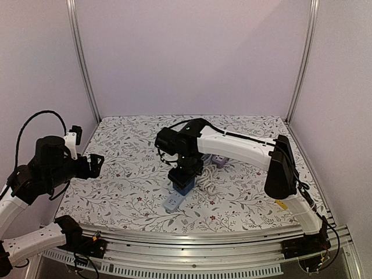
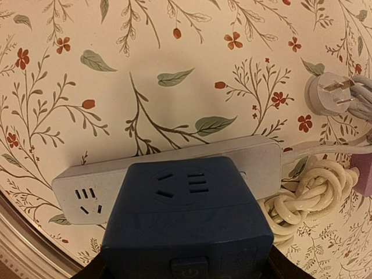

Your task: Insert the plug

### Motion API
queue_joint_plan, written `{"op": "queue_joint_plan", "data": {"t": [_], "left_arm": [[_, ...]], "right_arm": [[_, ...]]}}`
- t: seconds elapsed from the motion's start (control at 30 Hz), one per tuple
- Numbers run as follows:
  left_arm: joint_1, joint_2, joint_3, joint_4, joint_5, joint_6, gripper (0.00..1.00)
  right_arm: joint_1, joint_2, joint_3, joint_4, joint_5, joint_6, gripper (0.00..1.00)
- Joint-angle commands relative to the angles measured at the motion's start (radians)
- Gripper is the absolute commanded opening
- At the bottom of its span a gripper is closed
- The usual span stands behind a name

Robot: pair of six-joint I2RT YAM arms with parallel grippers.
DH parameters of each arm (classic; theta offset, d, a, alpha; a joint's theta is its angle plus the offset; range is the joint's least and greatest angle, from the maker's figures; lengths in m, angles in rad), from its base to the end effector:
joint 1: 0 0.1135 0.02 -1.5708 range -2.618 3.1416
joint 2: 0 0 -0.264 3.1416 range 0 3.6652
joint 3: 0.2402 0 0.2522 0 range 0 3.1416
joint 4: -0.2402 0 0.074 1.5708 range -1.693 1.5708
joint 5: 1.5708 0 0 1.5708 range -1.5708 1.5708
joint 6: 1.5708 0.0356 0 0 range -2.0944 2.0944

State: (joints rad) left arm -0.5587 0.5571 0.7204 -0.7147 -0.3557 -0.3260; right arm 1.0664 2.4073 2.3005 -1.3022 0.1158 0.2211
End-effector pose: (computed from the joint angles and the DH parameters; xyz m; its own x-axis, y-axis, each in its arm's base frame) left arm 0.1078 -0.0527 0.2959 -0.4994 -0.0418 -0.8654 0.0902 0.9909 -0.1000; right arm 0.2373 0.4213 0.2160 -0.6541 -0.7341 -0.1822 -0.7350 0.6737 -0.0759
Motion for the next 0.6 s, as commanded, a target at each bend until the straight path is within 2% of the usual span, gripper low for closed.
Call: {"op": "queue_joint_plan", "data": {"t": [0.0,0.33,0.57], "left_arm": [[0.015,0.012,-0.01,0.017,0.005,0.007,0.99],[0.016,0.006,-0.012,0.017,0.005,0.008,1.0],[0.016,0.008,-0.012,0.018,0.005,0.009,1.0]], "right_arm": [[-0.034,0.088,0.02,-0.284,0.013,0.042,0.0],[-0.039,0.137,0.032,-0.364,0.065,-0.004,0.0],[-0.028,0.124,0.034,-0.294,0.125,-0.089,0.0]]}}
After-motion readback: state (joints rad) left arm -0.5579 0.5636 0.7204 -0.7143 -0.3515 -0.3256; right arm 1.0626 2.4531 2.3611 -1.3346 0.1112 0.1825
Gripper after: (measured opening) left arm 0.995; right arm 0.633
